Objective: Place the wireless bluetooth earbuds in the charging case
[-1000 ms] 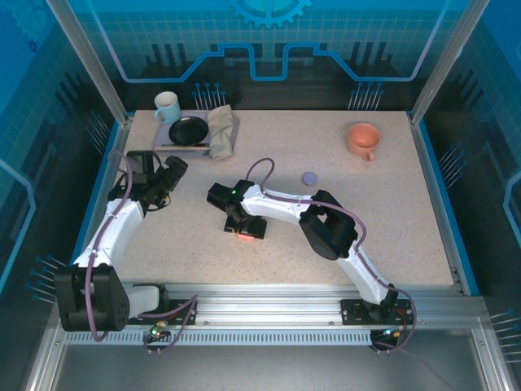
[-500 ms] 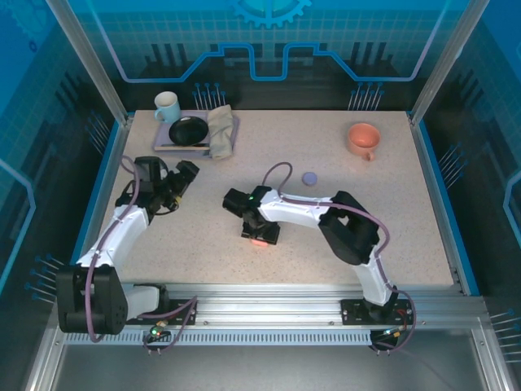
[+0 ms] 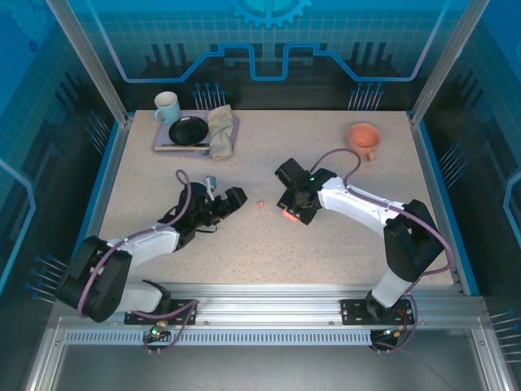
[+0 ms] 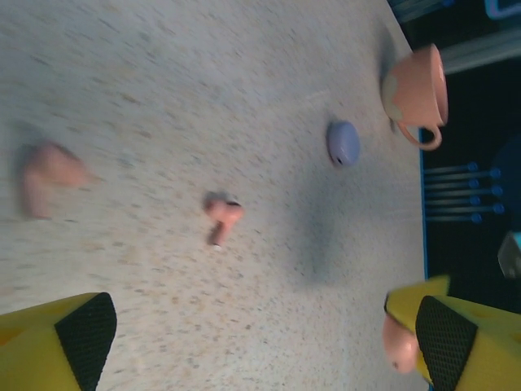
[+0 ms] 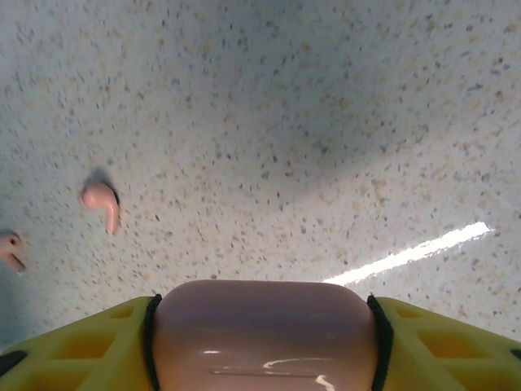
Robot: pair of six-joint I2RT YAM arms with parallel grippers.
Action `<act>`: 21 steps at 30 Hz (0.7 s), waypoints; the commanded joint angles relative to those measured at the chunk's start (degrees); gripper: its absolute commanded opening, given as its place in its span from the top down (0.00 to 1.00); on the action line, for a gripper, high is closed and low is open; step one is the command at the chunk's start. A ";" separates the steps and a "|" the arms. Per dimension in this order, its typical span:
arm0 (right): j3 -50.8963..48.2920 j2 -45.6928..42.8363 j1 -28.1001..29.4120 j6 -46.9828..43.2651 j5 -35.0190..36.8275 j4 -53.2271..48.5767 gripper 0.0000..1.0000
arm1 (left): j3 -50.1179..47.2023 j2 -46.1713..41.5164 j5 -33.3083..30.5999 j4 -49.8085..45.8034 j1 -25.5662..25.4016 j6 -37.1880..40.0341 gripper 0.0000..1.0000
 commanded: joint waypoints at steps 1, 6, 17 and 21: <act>-0.89 -1.73 -2.16 -0.20 -3.68 3.56 0.53 | -0.21 4.71 -1.95 16.51 -5.27 0.87 0.06; -0.76 -1.69 -4.80 0.44 -6.61 5.49 0.54 | 1.14 12.46 -3.55 27.61 -11.34 2.18 0.15; -2.69 0.20 -7.37 4.00 -11.75 10.44 0.54 | 7.13 27.14 -4.36 41.53 -15.90 -1.39 0.36; -2.70 0.78 -7.64 4.31 -12.60 11.33 0.55 | 9.58 30.75 -4.47 43.43 -16.42 -2.70 0.39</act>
